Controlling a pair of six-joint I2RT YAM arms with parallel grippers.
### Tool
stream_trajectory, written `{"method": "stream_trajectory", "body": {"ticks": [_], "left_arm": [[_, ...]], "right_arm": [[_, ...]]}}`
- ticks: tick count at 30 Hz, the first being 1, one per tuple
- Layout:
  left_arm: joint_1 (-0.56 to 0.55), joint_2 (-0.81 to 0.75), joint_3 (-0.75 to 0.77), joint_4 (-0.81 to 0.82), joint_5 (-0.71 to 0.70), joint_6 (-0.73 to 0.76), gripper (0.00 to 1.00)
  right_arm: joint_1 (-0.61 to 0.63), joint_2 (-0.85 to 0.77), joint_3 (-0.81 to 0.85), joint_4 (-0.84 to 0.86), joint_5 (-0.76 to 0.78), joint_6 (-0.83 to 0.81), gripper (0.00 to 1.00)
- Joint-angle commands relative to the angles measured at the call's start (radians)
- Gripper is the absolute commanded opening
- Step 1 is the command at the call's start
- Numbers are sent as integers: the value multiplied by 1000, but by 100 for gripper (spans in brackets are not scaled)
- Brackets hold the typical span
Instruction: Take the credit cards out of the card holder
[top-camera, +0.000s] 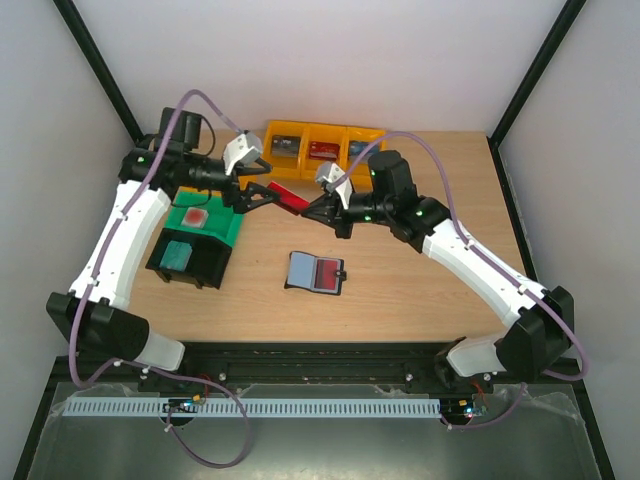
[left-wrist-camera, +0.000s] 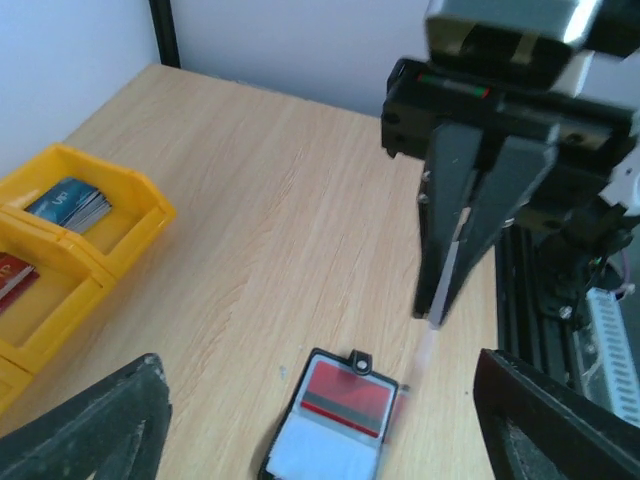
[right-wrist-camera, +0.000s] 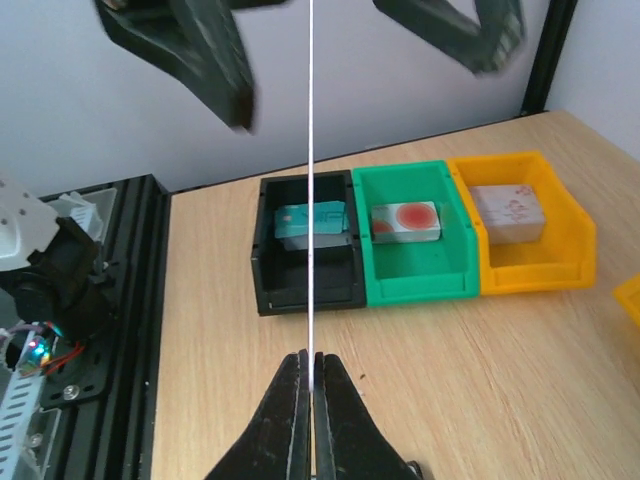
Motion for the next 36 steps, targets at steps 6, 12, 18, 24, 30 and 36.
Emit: {"method": "stream_trajectory", "body": {"ticks": [6, 12, 18, 24, 30, 36], "left_arm": [[-37, 24, 48, -17, -47, 36, 40], [-65, 25, 72, -246, 65, 264, 28], [-64, 29, 90, -344, 60, 389, 17], [-64, 21, 68, -330, 69, 386, 2], [-63, 8, 46, -197, -30, 251, 2], [-64, -3, 39, -105, -145, 202, 2]], "right_arm": [[10, -16, 16, 4, -76, -9, 1], [10, -14, 24, 1, -42, -18, 2], [10, -27, 22, -14, -35, -43, 2], [10, -32, 21, -10, -17, -48, 2], [10, -38, 23, -22, 61, -55, 17], [-67, -102, -16, 241, 158, 266, 73]]}}
